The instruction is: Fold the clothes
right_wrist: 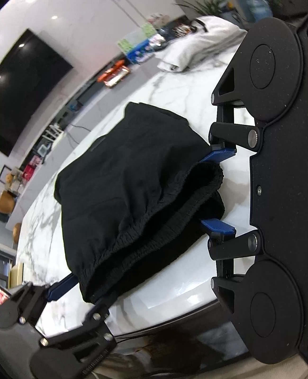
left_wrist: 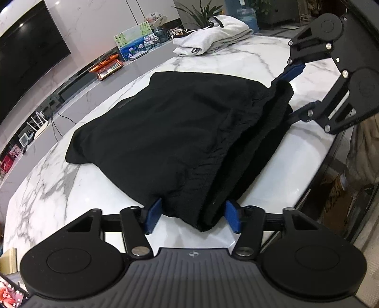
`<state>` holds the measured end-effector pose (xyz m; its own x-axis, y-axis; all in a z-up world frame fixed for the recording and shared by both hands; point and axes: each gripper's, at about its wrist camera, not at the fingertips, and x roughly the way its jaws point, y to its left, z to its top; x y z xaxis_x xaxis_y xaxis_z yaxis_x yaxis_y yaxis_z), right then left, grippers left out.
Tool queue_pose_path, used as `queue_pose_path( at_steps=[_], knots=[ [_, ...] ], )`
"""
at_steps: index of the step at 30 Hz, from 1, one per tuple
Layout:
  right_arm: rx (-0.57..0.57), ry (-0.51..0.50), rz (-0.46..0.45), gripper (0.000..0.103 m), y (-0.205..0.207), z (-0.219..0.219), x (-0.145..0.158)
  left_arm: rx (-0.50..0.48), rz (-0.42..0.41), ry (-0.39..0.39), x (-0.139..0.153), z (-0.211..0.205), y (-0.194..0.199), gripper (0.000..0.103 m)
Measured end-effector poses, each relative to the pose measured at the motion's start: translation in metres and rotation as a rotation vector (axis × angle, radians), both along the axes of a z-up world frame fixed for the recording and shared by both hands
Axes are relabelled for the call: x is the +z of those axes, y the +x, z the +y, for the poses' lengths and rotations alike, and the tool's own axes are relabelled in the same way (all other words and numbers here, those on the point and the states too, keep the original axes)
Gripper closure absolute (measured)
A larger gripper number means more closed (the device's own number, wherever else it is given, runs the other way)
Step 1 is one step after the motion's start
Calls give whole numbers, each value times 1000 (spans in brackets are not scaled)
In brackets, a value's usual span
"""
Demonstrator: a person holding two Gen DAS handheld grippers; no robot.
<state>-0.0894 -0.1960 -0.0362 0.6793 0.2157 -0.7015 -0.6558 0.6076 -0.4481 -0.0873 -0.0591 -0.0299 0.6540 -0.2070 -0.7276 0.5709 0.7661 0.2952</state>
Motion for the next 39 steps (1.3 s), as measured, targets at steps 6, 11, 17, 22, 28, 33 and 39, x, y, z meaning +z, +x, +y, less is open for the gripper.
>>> queue_pose_path(
  at_steps=[6, 11, 17, 22, 28, 33, 39],
  knots=[
    [-7, -9, 4, 79, 0, -2, -4, 32, 2, -31, 2, 6, 4, 80],
    [1, -37, -7, 90, -5, 4, -7, 28, 13, -4, 5, 3, 5, 84],
    [-1, 8, 33, 93, -5, 1, 12, 11, 28, 25, 20, 5, 3, 87],
    [2, 35, 102, 93, -7, 1, 42, 2, 55, 52, 46, 6, -5, 87],
    [29, 31, 240, 93, -9, 2, 86, -29, 130, 79, 78, 5, -12, 87],
    [71, -9, 368, 93, 3, 7, 118, -61, 235, 70, 106, 10, -1, 87],
    [89, -47, 493, 93, 54, 18, 144, -47, 427, 11, 131, 23, 60, 87]
  ],
)
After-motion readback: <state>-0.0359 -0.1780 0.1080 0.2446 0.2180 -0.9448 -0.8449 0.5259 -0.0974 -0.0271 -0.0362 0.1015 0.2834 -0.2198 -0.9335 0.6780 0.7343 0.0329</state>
